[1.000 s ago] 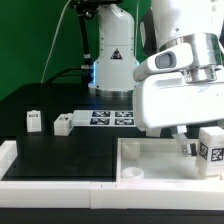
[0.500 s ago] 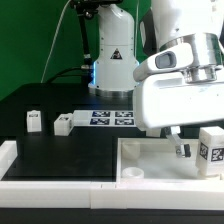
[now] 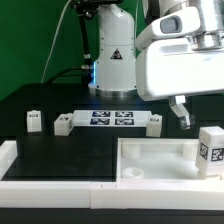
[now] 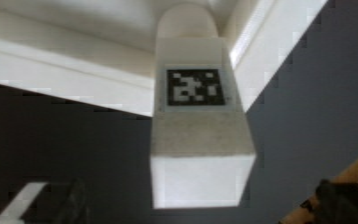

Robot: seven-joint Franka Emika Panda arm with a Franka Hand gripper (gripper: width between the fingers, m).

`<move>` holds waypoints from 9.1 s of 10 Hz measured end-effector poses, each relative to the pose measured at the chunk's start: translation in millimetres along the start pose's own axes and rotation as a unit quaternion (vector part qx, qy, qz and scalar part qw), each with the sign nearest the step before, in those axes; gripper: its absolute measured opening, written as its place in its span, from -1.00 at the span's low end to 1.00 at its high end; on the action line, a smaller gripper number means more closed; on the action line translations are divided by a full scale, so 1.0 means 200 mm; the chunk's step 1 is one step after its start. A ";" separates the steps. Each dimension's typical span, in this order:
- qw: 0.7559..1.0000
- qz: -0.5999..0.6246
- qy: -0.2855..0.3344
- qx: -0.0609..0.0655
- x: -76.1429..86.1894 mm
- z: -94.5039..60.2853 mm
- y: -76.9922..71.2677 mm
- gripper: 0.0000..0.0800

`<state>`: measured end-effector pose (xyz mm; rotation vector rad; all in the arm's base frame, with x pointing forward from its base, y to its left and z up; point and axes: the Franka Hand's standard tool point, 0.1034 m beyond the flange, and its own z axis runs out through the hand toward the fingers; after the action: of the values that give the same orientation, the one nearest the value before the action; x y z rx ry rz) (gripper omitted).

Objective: Assemble one leg

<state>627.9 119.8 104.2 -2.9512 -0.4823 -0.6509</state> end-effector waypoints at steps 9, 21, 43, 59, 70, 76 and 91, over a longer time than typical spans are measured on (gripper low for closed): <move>0.957 0.032 -0.281 0.057 -0.01 0.06 0.00 0.62; 0.960 0.050 -0.271 0.050 0.00 0.10 0.02 -0.26; 0.977 -0.037 -0.208 0.034 0.05 0.12 0.00 0.62; 0.818 0.533 -0.189 -0.104 0.03 0.12 0.05 -0.27; 0.965 0.142 -0.219 -0.015 0.01 0.13 0.05 0.62; 0.972 -0.081 -0.220 0.025 0.02 0.13 0.01 0.62; 0.798 0.560 -0.181 -0.127 0.01 0.13 0.04 -0.27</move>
Offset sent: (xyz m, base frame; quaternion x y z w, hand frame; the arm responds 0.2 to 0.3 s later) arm 0.0175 -0.0282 -0.0039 -0.0661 -0.2073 0.0199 0.9758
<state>644.0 116.3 81.0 -2.8308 1.3618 0.0241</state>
